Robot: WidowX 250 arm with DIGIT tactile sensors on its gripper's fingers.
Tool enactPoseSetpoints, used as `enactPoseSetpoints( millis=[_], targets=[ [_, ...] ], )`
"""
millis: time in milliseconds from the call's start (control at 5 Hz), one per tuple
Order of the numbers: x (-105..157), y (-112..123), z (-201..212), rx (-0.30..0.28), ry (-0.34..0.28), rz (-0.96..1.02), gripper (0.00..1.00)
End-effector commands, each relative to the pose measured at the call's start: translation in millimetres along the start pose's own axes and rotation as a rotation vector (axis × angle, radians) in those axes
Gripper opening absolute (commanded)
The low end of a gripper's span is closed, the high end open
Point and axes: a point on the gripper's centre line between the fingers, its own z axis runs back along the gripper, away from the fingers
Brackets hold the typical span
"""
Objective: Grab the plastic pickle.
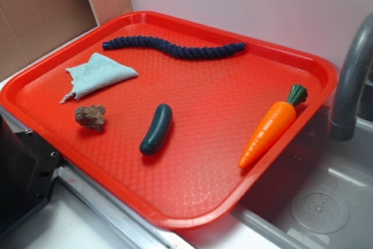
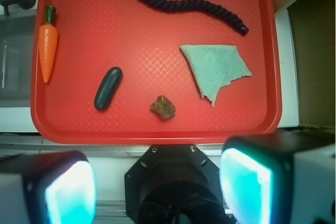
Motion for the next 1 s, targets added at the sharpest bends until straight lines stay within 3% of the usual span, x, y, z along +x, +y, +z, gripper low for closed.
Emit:
enactPoseSetpoints(
  millis=[0, 400, 800],
  targets=[
    [0, 0, 0, 0.000, 0.000, 0.000, 1.00],
    [15, -27, -33, -0.041, -0.007, 0.425, 1.00],
    [33, -47, -88, -0.027, -0.046, 0.565, 1.00]
  ],
)
